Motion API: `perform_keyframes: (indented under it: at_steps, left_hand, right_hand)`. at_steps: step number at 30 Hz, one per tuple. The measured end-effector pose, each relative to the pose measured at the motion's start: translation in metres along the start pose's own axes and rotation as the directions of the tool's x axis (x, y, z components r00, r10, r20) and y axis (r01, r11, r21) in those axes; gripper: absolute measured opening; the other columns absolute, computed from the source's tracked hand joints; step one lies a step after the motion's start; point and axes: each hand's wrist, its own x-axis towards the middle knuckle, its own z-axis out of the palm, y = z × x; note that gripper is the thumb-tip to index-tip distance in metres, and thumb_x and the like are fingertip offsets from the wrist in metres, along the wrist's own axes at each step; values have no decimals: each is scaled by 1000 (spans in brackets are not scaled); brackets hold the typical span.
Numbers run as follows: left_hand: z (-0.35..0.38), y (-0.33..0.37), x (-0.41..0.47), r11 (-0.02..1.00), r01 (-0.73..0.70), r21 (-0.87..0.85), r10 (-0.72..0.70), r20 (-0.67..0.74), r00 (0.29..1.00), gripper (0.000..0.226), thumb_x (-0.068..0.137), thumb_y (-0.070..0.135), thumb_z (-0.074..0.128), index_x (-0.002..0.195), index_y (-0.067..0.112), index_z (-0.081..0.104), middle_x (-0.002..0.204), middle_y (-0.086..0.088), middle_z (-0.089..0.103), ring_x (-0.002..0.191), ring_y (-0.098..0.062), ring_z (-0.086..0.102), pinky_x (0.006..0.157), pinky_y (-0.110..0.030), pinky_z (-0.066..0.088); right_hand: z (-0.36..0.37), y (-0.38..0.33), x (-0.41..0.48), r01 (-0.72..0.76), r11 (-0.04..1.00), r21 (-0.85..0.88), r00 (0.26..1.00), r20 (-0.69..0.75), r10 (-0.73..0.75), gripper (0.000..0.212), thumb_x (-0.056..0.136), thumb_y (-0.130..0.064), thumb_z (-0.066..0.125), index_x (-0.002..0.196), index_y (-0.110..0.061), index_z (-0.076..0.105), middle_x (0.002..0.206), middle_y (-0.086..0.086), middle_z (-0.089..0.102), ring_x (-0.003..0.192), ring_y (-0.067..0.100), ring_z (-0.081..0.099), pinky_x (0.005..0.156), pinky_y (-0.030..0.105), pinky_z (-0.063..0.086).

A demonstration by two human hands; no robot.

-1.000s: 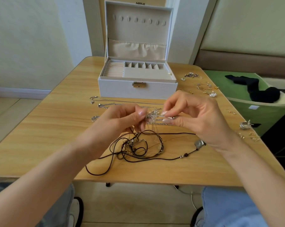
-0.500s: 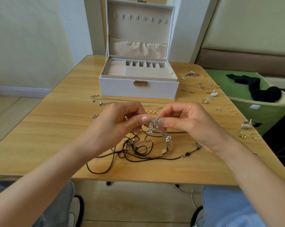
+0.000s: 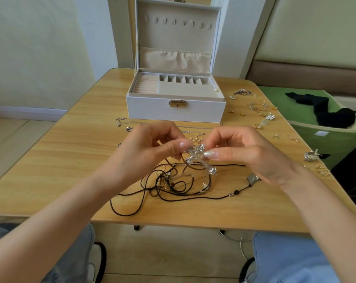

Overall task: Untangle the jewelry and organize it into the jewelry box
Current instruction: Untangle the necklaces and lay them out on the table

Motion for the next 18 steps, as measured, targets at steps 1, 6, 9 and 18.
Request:
perform_keyframes:
  at_steps: [1,6,9,18]
  left_hand:
    - [0,1,0,1000,3,-19,-3,2,1000,28,69,48,65,74,21,65,68,5,65,69,-10,60,75,-44,49]
    - [5,3,-3,999,13,-46,-14,-17,1000,28,69,49,67,72,21,63,68,4,62,69,-17,56,71,-48,46]
    - [7,3,-3,998,13,-68,-14,-11,1000,29,70,48,68,74,19,62,75,-5,64,73,-33,57,72,-52,46]
    - [8,3,-2,964,62,-259,-32,120,992,21,73,13,68,92,8,60,83,-5,63,78,-16,59,75,-25,51]
  right_hand:
    - [0,-1,0,-6,1000,3,1000,18,6,4,75,-14,62,72,-16,65,73,-3,62,73,8,57,70,16,45]
    - [5,-3,1,-20,997,76,1000,7,20,22,77,-27,62,86,-7,67,88,11,69,77,16,65,74,23,53]
    - [9,-2,2,0,1000,18,998,-65,1,17,70,-20,73,77,-6,66,75,3,68,71,13,63,70,20,53]
    - [6,-3,2,7,998,58,985,-175,3,18,69,-25,66,74,-8,64,64,-3,65,61,6,59,62,19,50]
